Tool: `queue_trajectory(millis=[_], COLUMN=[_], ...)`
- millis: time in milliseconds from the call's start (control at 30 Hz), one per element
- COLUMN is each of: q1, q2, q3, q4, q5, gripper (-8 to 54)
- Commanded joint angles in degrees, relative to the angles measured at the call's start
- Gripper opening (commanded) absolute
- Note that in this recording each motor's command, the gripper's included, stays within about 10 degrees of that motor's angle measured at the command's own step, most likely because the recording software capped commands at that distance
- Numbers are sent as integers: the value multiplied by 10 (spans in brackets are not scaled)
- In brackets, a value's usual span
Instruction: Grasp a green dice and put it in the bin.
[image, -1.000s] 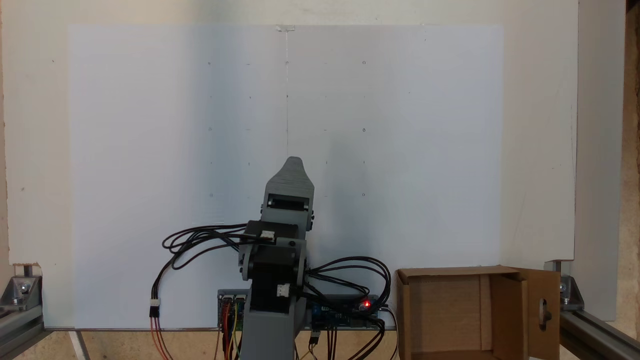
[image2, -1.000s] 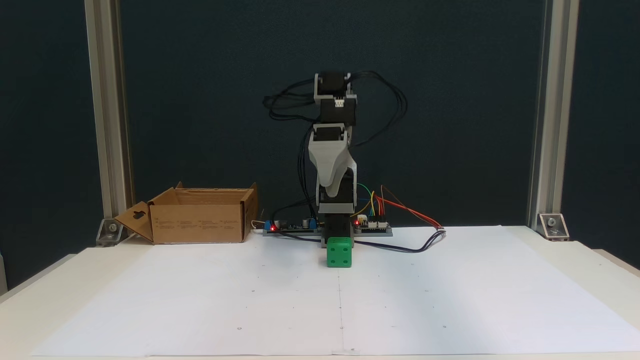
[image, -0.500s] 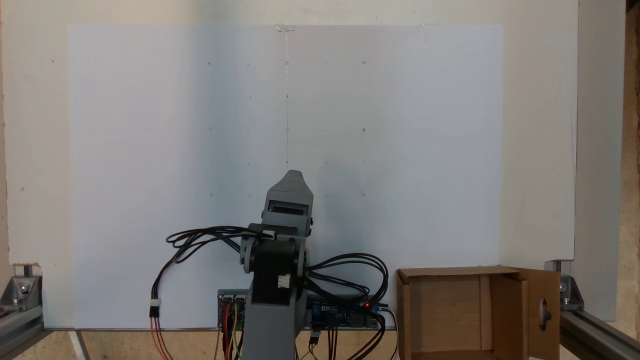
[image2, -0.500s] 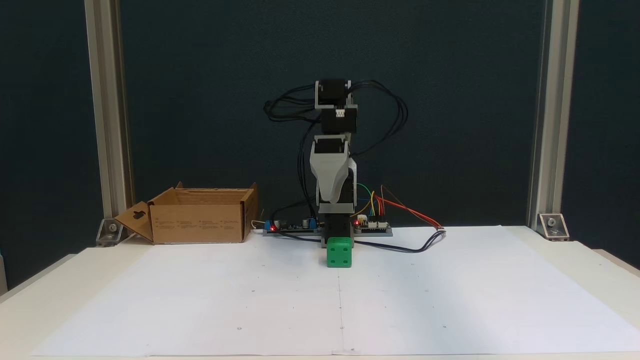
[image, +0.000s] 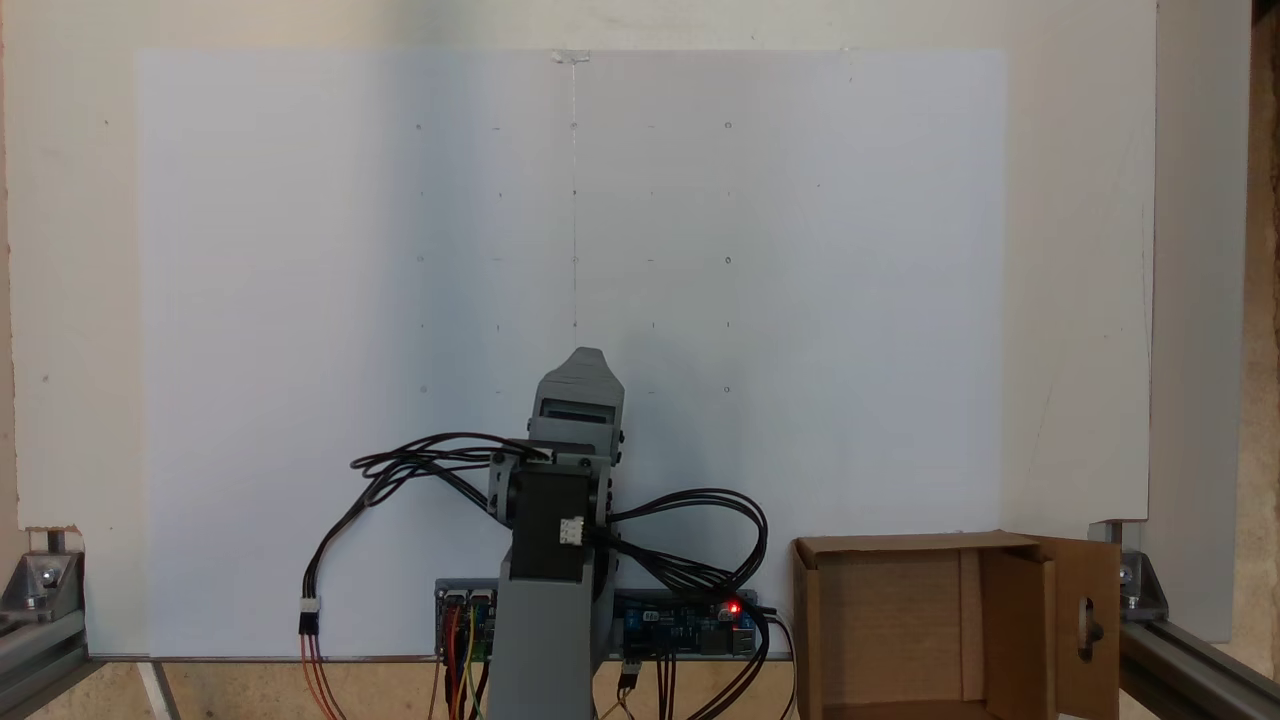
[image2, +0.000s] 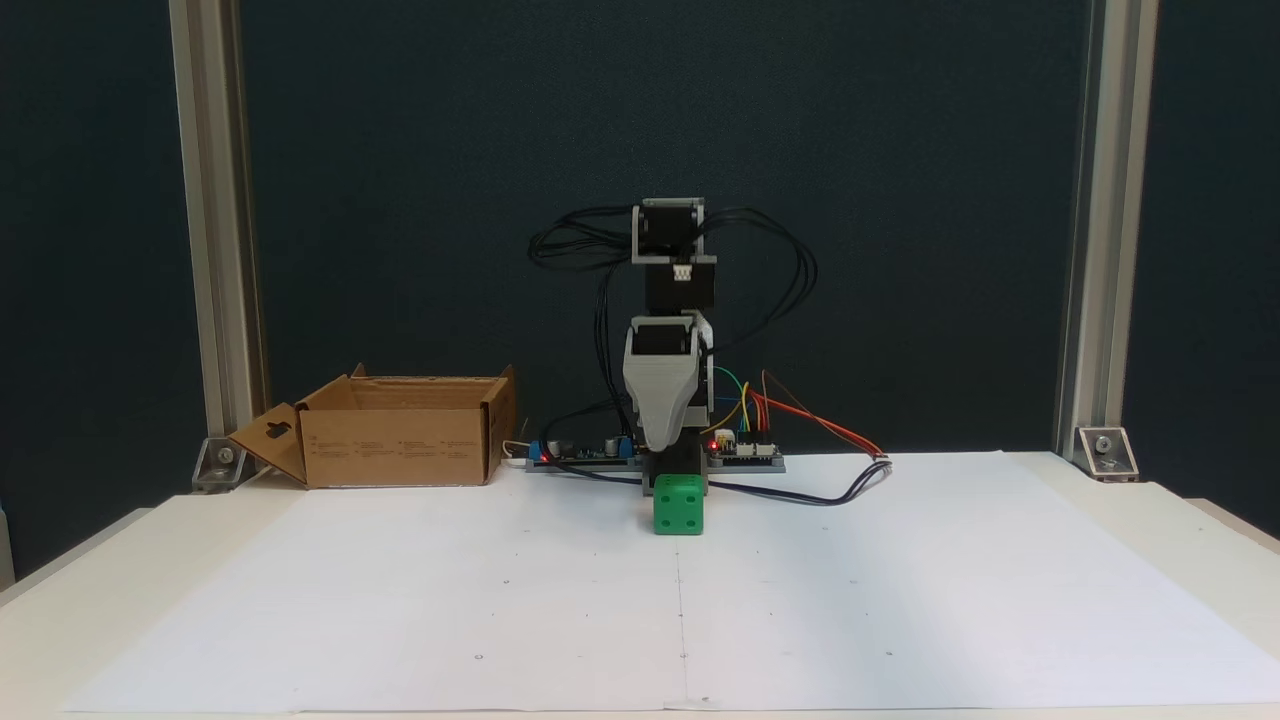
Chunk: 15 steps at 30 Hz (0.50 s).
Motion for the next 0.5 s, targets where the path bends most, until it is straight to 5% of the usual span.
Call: queue_trajectory(millis=[0,467], q1=[-4,-31], q2=[24,-26], q3=[-4,30], q4=[-26,-47], q5=[25,29], gripper=[450,454])
